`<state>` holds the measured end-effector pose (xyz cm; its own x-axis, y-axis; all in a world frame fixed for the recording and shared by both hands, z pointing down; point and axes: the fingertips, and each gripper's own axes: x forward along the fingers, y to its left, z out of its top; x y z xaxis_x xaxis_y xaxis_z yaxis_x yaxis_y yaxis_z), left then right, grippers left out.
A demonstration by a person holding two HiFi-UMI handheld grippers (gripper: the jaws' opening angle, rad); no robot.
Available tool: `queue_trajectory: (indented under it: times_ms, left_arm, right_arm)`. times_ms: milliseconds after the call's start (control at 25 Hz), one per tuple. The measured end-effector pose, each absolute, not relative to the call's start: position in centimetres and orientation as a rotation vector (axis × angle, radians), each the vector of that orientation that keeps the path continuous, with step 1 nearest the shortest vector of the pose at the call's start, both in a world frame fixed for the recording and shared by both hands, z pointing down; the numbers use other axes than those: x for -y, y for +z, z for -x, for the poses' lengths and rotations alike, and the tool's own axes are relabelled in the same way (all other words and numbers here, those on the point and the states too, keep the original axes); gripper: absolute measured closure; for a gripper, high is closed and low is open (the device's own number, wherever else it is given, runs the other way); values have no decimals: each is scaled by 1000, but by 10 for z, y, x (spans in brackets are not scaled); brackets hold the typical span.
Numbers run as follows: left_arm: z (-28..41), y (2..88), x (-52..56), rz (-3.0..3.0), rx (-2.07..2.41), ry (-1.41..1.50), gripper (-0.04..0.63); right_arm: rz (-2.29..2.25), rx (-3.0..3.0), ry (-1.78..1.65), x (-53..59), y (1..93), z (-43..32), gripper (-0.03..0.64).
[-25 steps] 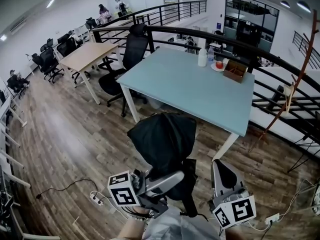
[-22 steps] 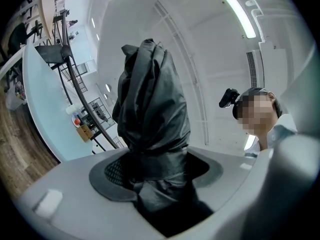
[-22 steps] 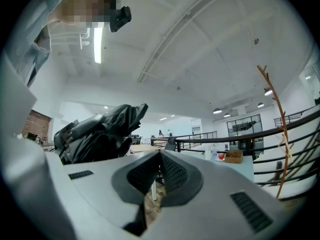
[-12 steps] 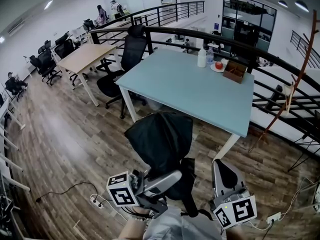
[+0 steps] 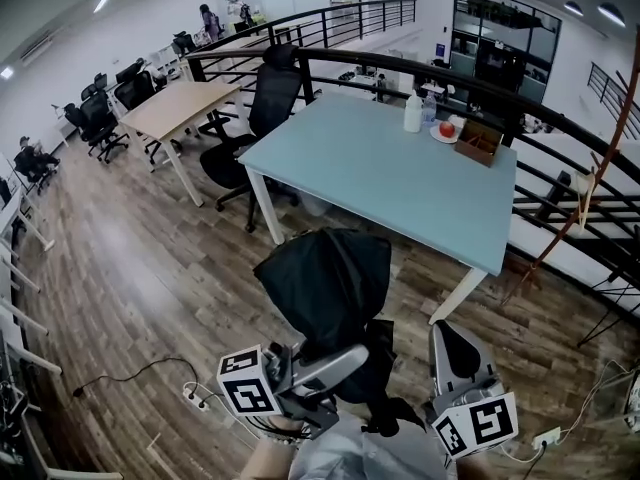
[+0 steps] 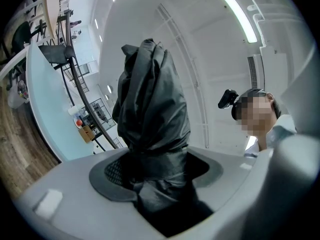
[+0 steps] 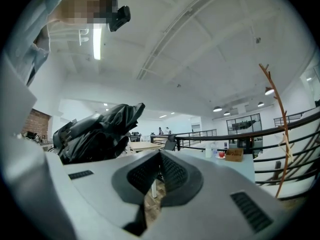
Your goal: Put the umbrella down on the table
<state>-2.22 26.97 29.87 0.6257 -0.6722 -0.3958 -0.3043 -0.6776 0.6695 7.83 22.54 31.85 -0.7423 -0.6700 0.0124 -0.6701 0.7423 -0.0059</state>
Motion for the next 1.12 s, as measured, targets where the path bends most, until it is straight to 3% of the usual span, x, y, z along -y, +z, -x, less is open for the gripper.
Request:
queue_trajectory:
  times_ms: [480, 1120]
  left_arm:
    - [50, 307, -243, -2254, 869, -917, 313]
    - [65, 302, -116, -2233, 883, -915, 313]
  right_arm:
    - [-999, 2961, 26, -189, 325, -52, 621]
    - [-933, 3011, 47, -58, 317, -23, 621]
